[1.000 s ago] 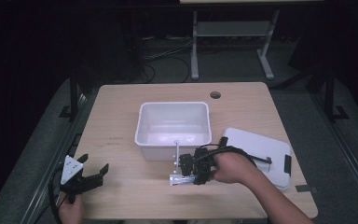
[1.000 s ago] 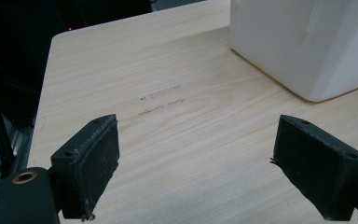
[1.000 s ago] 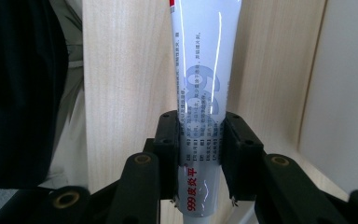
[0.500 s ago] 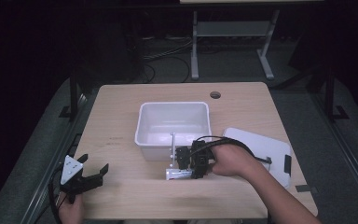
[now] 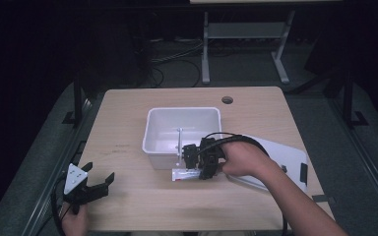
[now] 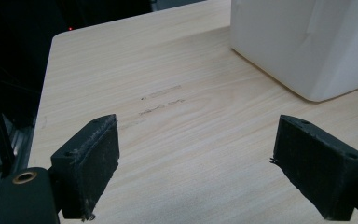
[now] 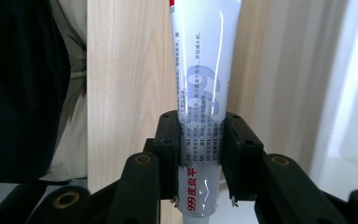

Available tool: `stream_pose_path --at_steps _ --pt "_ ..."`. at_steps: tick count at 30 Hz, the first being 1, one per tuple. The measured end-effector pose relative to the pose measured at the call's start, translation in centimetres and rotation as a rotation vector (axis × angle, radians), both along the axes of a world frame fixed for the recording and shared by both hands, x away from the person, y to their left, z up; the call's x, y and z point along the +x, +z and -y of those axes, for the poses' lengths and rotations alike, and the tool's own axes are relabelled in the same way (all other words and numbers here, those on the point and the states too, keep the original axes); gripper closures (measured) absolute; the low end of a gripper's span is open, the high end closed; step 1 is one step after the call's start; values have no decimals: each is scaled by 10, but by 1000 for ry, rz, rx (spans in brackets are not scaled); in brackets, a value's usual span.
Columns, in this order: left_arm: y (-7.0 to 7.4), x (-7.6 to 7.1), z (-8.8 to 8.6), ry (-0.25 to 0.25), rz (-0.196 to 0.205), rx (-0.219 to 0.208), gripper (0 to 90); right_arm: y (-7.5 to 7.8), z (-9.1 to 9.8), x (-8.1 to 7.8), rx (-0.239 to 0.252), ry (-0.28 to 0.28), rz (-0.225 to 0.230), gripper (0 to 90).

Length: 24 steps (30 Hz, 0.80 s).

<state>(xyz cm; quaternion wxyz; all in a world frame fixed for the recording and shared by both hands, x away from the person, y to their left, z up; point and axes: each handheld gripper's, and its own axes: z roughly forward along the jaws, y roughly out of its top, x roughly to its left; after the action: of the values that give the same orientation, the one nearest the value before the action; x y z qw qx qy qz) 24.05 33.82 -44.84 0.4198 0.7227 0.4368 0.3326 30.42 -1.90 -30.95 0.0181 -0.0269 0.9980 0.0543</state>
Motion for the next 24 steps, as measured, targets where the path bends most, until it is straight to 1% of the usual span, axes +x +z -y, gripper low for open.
stream_pose_path --at_steps 7,8,9,11,16,24 --pt "0 0 0 1 1 -4 137 11 -3 3 -6 -1 10 690" --pt "0 0 0 1 1 -4 138 13 -4 5 -4 5 14 690" --pt "0 0 0 1 1 -3 137 15 -4 5 -4 -4 15 690" --pt "0 0 0 1 0 -4 138 17 -5 8 5 -5 18 691" --pt "0 0 -1 2 2 -5 138 21 -7 11 0 -4 19 691" --pt "0 -1 -1 2 3 -6 138 27 -11 18 -7 -17 22 690"
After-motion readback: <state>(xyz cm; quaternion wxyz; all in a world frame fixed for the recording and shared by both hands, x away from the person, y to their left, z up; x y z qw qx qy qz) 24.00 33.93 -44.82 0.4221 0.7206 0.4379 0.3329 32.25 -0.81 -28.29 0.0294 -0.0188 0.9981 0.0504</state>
